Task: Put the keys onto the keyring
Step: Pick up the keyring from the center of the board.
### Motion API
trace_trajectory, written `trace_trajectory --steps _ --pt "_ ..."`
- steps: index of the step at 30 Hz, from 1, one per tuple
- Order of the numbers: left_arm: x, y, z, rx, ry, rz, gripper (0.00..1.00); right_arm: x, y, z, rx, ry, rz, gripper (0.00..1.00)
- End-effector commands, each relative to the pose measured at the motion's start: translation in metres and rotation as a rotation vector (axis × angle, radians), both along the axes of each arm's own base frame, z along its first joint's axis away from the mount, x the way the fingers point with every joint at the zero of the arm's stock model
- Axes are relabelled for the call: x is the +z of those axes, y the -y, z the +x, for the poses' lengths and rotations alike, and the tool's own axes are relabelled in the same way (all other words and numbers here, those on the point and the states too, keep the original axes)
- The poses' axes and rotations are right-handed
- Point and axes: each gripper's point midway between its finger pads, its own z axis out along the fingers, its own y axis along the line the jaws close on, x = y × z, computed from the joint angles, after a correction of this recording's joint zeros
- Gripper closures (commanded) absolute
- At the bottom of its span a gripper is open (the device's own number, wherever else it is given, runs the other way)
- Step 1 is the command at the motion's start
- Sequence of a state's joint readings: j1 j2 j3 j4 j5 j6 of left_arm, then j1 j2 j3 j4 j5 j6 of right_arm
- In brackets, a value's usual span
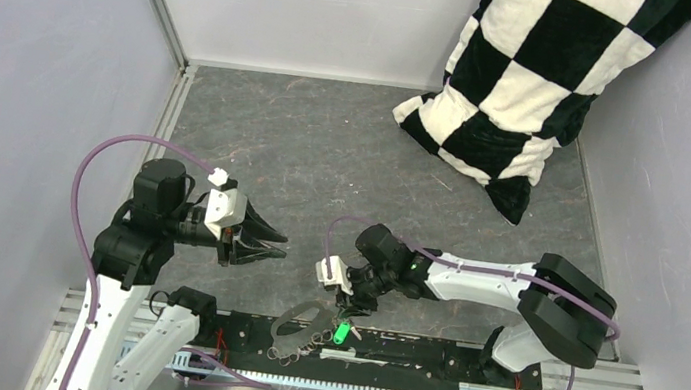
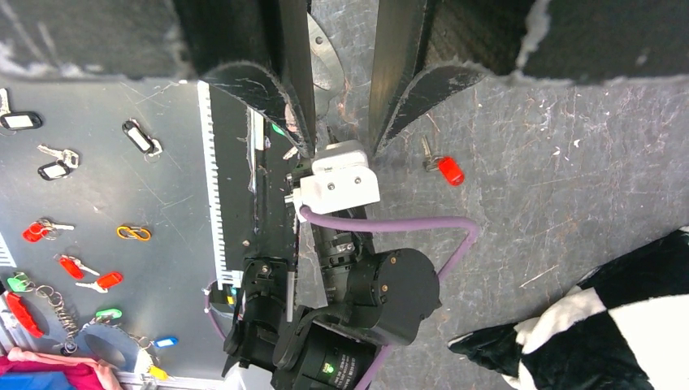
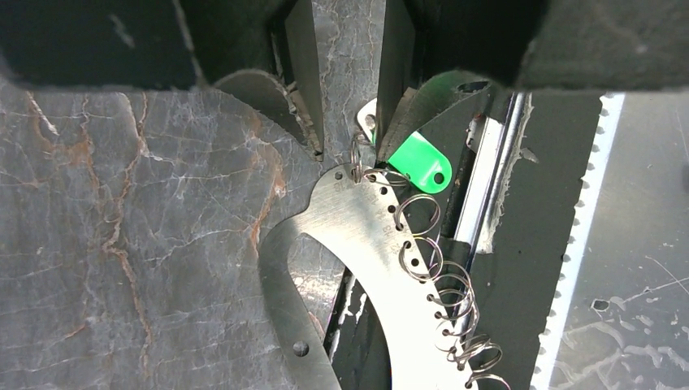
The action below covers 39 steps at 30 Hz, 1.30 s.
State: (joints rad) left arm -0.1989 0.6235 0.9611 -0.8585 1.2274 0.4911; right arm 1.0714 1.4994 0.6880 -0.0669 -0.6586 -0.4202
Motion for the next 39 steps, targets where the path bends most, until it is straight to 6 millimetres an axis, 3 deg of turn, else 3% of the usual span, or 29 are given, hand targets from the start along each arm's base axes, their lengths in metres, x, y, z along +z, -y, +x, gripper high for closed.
trace_trajectory --steps 1,8,17,26,32,39 --pt "0.011 0.0 0.0 0.004 0.058 -0.006 0.63 0.006 -0.009 0.002 0.043 0.002 0.016 0.65" --pt "0.015 0.0 0.0 0.005 0.07 -0.008 0.63 -0.007 -0.005 0.007 0.05 0.006 -0.055 0.66" --pt "0.017 -0.001 0.0 0.007 0.076 -0.009 0.63 -0.008 -0.008 0.009 0.05 0.002 -0.063 0.72" --pt "0.017 -0.002 0.0 0.019 0.081 -0.005 0.63 -0.003 -0.012 0.005 0.07 -0.019 -0.049 0.69" --pt "0.016 -0.002 0.0 0.02 0.079 -0.004 0.63 0.013 -0.021 0.01 0.09 0.011 -0.011 0.68" --pt "0.016 -0.002 0.0 0.025 0.081 -0.001 0.63 0.006 -0.016 0.002 0.122 -0.032 -0.04 0.69"
